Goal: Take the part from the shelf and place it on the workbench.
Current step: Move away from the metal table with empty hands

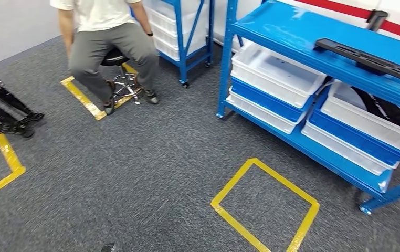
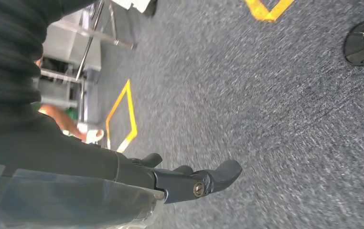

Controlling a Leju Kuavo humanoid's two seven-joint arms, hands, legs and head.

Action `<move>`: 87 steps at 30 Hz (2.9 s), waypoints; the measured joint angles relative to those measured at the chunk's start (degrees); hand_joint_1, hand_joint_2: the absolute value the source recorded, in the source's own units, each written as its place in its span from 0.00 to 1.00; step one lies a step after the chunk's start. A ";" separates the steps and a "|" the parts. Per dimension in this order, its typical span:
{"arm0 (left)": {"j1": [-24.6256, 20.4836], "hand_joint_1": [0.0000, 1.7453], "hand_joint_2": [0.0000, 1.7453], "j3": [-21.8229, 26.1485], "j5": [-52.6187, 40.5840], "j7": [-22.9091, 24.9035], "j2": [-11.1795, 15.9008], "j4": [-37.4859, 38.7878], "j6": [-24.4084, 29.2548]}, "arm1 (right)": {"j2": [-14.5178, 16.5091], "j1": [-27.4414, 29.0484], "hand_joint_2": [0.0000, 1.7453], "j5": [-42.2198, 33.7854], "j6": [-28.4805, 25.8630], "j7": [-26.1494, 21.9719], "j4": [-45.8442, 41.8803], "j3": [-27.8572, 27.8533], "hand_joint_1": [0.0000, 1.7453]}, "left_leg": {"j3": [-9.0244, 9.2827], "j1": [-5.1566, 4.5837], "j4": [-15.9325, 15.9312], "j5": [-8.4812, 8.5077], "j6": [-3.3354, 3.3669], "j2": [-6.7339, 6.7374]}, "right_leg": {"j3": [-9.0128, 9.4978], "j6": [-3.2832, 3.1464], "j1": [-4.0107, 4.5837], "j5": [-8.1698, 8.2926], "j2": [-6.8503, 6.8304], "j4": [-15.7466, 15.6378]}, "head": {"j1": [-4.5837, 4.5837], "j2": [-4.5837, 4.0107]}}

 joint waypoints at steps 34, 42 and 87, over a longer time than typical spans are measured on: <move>-0.74 0.00 0.00 -0.10 -1.79 -0.22 -0.26 0.13 -0.17 | 0.75 -0.04 1.00 1.24 -1.10 0.70 -0.04 -1.09 0.00 | 1.47 -1.04 -4.48 1.57 2.38 1.35 | -0.49 0.56 0.43 -0.43 -1.40 1.01 | 0.32 0.00; -0.84 0.00 0.00 -0.10 -2.04 -0.22 -0.51 0.13 -0.17 | 0.69 -0.19 1.00 1.42 -0.86 0.70 -0.03 -1.09 0.00 | 1.89 -0.81 -8.25 4.18 2.99 2.74 | -7.56 0.78 0.13 -6.76 -4.52 14.43 | 0.63 0.01; -0.79 0.00 0.00 -0.24 -3.45 0.00 -1.10 0.13 -0.33 | 0.51 -0.37 1.00 2.15 -1.57 1.43 -0.03 -1.33 0.00 | 0.25 -0.52 -6.34 4.26 -1.03 3.64 | 0.06 2.00 -1.25 -1.35 -5.77 0.80 | 0.55 0.00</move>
